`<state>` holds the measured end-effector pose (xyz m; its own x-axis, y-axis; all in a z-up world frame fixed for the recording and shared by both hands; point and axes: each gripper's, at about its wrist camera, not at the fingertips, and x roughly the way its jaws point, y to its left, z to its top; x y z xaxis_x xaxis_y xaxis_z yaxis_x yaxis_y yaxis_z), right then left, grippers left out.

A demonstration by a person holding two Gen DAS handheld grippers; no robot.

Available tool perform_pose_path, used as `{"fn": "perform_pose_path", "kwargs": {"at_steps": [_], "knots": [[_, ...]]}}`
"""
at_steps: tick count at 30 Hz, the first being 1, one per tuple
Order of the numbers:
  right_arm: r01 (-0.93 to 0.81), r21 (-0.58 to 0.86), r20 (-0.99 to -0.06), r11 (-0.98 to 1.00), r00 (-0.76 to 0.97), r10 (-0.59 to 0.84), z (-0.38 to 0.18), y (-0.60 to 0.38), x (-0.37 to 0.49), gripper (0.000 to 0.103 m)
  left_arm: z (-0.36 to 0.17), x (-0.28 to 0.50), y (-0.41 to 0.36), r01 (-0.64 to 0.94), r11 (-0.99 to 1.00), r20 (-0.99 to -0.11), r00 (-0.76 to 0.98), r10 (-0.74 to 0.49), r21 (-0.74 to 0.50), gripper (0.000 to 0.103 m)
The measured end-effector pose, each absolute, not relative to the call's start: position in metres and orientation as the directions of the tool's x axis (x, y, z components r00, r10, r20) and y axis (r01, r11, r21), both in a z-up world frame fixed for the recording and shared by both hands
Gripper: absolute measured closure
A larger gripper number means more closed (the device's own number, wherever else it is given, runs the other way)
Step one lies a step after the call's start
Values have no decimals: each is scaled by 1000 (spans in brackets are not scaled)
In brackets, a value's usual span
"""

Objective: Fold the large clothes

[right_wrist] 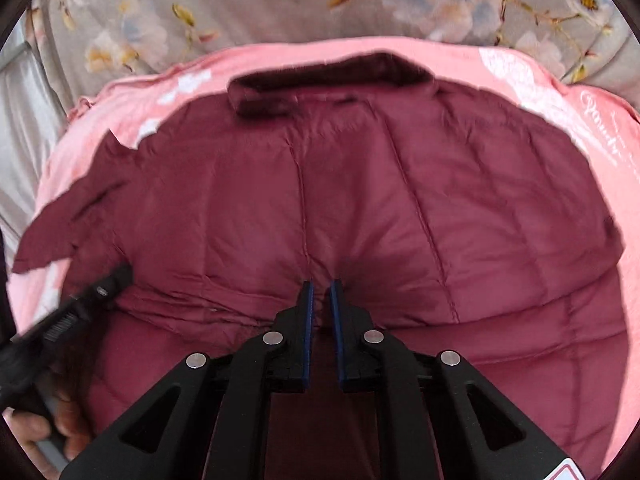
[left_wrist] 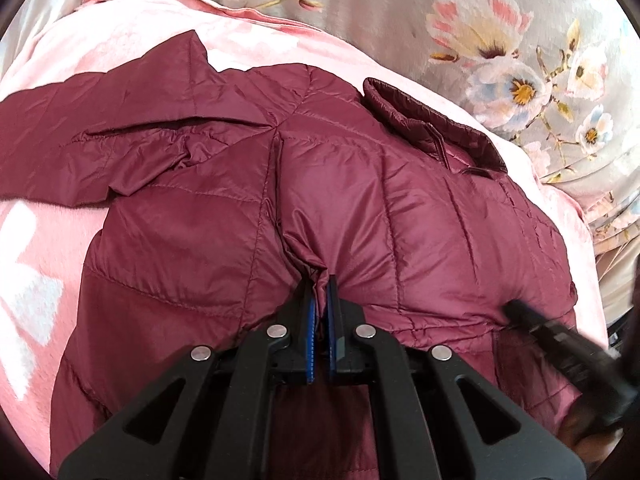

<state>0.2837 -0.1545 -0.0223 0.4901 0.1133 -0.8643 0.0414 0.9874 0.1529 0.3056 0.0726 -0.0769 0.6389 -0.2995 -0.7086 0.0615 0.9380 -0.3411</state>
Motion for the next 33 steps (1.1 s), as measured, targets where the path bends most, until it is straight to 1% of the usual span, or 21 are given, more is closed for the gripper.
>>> {"fn": "perform_pose_path", "kwargs": {"at_steps": [7,12,16,18,20,23,26,29,33], "knots": [[45,58,-853,997,522,26,-24,-139,271,95,-77,303,76,78,928,-703,630,-330,-365,99],[54,101,-854,993,517,59,-25,-147,272,95,-76,300,74,89,934,-713,622,-322,-345,99],[56,118,-851,991,521,72,-27,-147,272,96,-73,297,79,87,925,-714,610,-343,-370,96],[54,110,-849,992,524,66,-27,-147,272,96,-68,290,87,77,917,-710,608,-355,-392,87],[53,108,-848,993,526,64,-27,-147,271,96,-60,278,100,57,912,-692,632,-348,-406,56],[56,120,-847,991,526,73,-26,-147,271,96,-44,259,124,44,912,-667,667,-331,-408,42],[56,120,-847,991,527,72,-26,-147,271,96,-31,245,165,-21,918,-654,708,-267,-397,35],[54,108,-847,993,528,63,-26,-147,271,96,-27,241,215,-124,899,-655,727,-205,-419,34],[54,106,-847,993,528,62,-26,-147,270,96,-28,234,298,-312,836,-671,737,-87,-451,34]]}}
